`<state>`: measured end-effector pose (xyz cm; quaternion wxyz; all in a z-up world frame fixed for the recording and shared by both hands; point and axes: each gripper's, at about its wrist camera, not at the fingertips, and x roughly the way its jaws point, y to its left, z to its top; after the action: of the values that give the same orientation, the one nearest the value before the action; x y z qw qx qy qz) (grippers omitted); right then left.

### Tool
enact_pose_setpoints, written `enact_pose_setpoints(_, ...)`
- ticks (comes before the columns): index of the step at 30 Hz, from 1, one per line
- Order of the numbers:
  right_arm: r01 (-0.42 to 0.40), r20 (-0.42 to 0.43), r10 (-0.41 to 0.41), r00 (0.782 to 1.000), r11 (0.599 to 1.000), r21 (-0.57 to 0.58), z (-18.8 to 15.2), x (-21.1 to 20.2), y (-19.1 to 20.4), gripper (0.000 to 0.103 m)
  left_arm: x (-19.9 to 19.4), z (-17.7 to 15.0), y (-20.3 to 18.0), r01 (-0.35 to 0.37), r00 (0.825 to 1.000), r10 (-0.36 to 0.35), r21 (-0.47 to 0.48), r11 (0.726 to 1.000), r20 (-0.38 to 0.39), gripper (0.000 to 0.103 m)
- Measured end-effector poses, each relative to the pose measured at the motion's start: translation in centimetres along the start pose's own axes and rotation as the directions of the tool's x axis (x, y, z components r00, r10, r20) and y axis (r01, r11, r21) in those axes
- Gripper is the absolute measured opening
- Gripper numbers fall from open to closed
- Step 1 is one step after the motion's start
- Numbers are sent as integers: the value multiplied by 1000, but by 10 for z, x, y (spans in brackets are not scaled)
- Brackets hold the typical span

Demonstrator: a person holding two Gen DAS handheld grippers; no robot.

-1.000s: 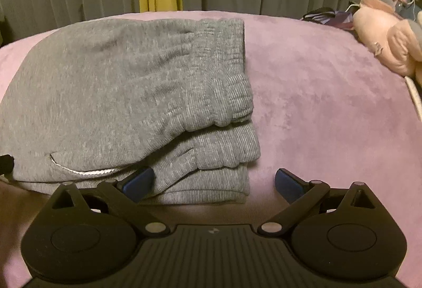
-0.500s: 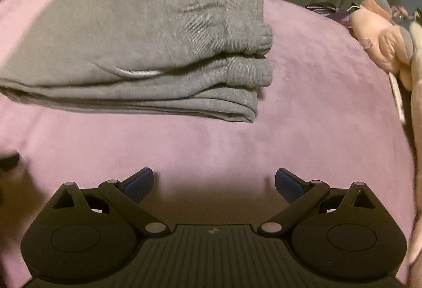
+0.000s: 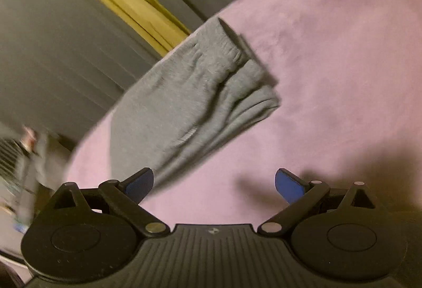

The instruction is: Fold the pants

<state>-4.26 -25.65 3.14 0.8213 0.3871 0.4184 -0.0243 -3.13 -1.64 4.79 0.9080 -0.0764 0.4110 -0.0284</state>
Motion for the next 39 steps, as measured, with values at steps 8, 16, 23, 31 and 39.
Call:
enact_pose_setpoints(8, -184, -131, 205, 970, 970, 156, 38, 74, 43, 99, 25, 25, 0, 47, 998, -44, -62, 997, 53, 101)
enact_pose_setpoints(16, -122, -147, 167, 975, 953, 277, 74, 116, 3, 99, 103, 56, 19, -12, 999, 21, -234, 972, 34, 101)
enact_pose_setpoints(23, 171, -53, -171, 984, 985, -12, 86, 68, -6, 99, 115, 50, 35, -108, 991, 123, -263, 959, 42, 102)
enact_pose_setpoints(31, 241, -215, -377, 901, 846, -475, -15, 83, 56, 99, 91, 33, 11, -71, 994, 59, -140, 988, -90, 102)
enact_pose_setpoints(39, 300, -18, -412, 911, 692, -657, -62, 60, 92, 99, 58, 6, -30, -69, 993, 79, 116, 991, -83, 102)
